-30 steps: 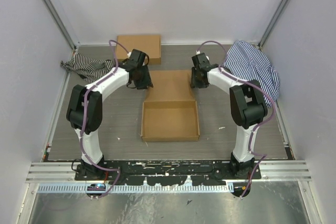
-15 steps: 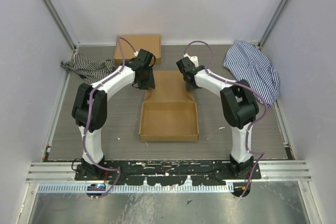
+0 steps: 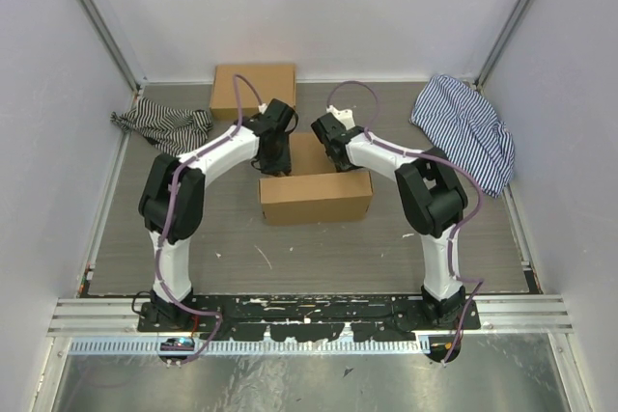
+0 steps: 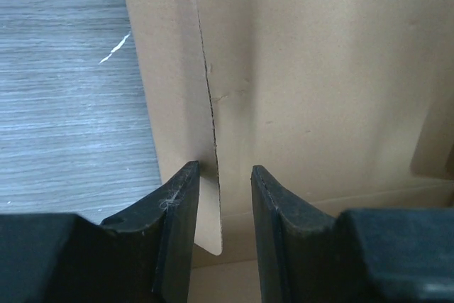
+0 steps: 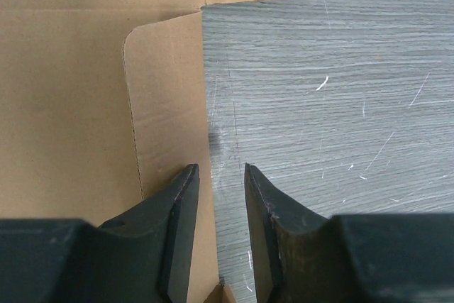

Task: Fold the paper box

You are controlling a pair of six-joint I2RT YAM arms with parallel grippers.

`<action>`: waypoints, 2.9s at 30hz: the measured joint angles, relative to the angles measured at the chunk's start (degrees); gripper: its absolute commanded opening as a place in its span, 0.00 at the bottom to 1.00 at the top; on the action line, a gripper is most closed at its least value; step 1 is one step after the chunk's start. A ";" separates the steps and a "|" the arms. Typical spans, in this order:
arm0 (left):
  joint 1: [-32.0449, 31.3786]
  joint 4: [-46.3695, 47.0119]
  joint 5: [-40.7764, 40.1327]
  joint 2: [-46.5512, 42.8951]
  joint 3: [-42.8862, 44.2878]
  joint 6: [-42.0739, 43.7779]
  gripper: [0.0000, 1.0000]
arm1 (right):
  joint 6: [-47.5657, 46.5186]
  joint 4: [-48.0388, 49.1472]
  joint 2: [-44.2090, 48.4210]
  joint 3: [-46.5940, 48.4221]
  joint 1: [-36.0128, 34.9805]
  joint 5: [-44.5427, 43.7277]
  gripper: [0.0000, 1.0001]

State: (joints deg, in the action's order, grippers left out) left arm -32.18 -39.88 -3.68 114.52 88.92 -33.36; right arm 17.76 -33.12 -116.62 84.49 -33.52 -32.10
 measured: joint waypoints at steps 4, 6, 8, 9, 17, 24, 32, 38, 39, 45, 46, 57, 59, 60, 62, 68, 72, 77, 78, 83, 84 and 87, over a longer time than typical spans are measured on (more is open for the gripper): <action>-0.07 -1.03 -1.40 -1.38 0.02 0.35 0.41 | 0.76 -0.02 0.76 0.00 -0.04 0.07 0.38; -0.17 -1.20 -1.92 -2.99 0.00 0.37 0.41 | 1.25 -0.02 1.88 -0.04 -0.22 0.35 0.39; -0.35 -1.14 -2.08 -5.03 -0.13 0.35 0.41 | 1.79 -0.07 3.76 -0.37 -0.55 0.92 0.39; -0.46 -1.18 -2.08 -6.40 -0.33 0.33 0.41 | 2.14 0.00 5.55 -1.01 -0.72 1.29 0.39; -2.99 -0.24 -2.36 -21.94 -8.83 -0.83 0.41 | 4.17 -0.74 21.75 -11.23 -4.46 2.40 0.39; -8.00 -0.46 -2.58 -32.54 -18.56 -3.13 0.41 | 7.41 -5.20 35.95 -19.10 -9.77 2.99 0.39; -15.87 -3.48 -5.46 -47.65 -26.67 -7.13 0.41 | 14.19 -11.28 45.99 -25.44 -20.72 3.58 0.39; -17.44 -7.67 -9.09 -57.07 -31.63 -10.47 0.46 | 23.80 -16.94 50.75 -31.58 -30.21 2.97 0.51; -17.46 -8.79 -10.38 -58.47 -32.20 -10.91 0.49 | 25.40 -18.03 51.25 -32.20 -31.15 2.84 0.55; -16.79 -11.91 -17.86 -60.72 -32.35 -11.76 0.59 | 29.81 -23.12 52.92 -28.83 -31.08 -1.44 0.83; -16.09 -12.04 -18.38 -59.95 -32.00 -11.67 0.59 | 29.14 -23.76 52.72 -26.47 -30.10 -1.97 0.84; 3.39 -5.33 -13.64 -35.10 -22.14 -3.87 0.49 | 6.38 -12.59 35.21 -4.63 11.74 19.50 0.70; 6.43 -4.02 -11.76 -31.61 -22.03 -2.84 0.48 | 3.61 -11.28 29.62 -2.34 13.66 23.54 0.66; 7.82 -3.61 -10.64 -30.14 -22.01 -2.43 0.48 | 2.49 -10.71 26.93 -1.55 13.86 25.57 0.65; 9.42 -3.23 -8.90 -28.13 -21.55 -1.75 0.48 | 0.76 -9.66 22.45 -0.76 13.68 29.33 0.65; 10.34 -2.32 -5.14 -24.30 -18.23 0.24 0.47 | -1.57 -8.48 15.43 -0.68 13.38 35.71 0.64; 10.36 -1.86 -3.52 -22.32 -17.18 1.05 0.46 | -2.56 -8.04 13.86 -0.59 13.44 37.07 0.62; 10.45 -1.81 -2.51 -20.44 -17.18 1.75 0.46 | -3.30 -7.58 12.46 -0.50 13.49 38.47 0.49; 10.45 -1.77 -2.43 -20.44 -17.18 1.84 0.46 | -3.50 -7.50 12.04 -0.46 13.49 38.86 0.41; 10.71 -1.55 -2.34 -20.50 -17.18 2.16 0.46 | -4.02 -7.17 8.72 1.05 13.49 41.09 0.20; 10.78 -1.55 -2.34 -20.50 -17.18 2.27 0.46 | -3.96 -7.15 8.13 1.36 13.49 41.29 0.17; 11.06 -1.57 -2.36 -20.70 -17.18 2.60 0.46 | -3.91 -7.17 7.32 1.90 13.49 41.22 0.09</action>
State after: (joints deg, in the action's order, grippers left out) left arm -21.12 -41.45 -6.04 93.82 71.75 -30.76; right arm 13.85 -40.29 -109.30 86.39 -20.03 9.13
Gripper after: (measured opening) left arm 0.461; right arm 0.162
